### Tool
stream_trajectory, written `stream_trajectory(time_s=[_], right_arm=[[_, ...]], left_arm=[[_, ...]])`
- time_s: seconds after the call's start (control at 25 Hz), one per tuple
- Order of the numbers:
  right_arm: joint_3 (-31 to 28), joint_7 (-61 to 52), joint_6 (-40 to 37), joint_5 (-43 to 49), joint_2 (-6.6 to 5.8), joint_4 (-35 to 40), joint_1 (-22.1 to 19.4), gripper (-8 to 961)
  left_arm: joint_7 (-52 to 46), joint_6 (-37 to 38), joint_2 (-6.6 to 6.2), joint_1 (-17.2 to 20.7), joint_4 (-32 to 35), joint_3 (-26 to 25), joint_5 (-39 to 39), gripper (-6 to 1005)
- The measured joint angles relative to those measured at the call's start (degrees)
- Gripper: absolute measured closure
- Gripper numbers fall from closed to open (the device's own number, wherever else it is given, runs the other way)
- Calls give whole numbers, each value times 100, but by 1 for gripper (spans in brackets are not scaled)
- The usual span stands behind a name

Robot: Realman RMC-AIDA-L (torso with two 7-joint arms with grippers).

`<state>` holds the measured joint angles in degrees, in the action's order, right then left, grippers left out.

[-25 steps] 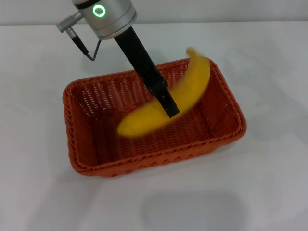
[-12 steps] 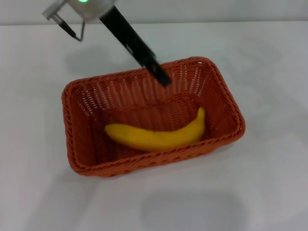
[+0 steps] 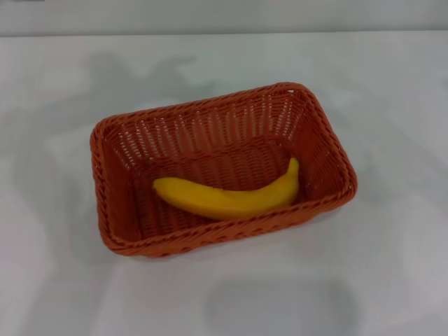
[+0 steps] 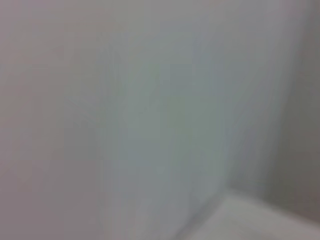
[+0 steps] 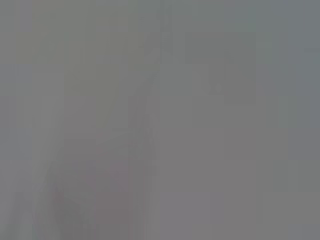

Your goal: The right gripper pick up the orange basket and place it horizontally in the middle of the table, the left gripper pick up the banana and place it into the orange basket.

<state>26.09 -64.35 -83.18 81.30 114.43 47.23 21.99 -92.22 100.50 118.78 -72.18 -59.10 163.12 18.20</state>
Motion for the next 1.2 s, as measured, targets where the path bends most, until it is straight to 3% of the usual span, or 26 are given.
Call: stream_trajectory(time_s=[0.32, 0.52, 0.8, 1.04, 1.2], right_arm=[[618, -25, -27, -35, 57, -16, -96, 424], [642, 62, 165, -234, 69, -486, -28, 423], [595, 1198, 599, -778, 71, -1307, 110, 346], [422, 1880, 754, -1190, 45, -1704, 108, 115], [377, 2421, 549, -1659, 66, -1905, 45, 88]], left_arm=[[1100, 182, 15, 2519, 203, 0, 3717, 109], [1789, -6, 17, 3735, 789, -5, 4749, 109], [2755, -382, 20, 4870, 2413, -15, 5684, 109], [4066, -547, 32, 5461, 3867, -25, 6209, 110], [4579, -590, 31, 5640, 4329, -26, 6496, 110]])
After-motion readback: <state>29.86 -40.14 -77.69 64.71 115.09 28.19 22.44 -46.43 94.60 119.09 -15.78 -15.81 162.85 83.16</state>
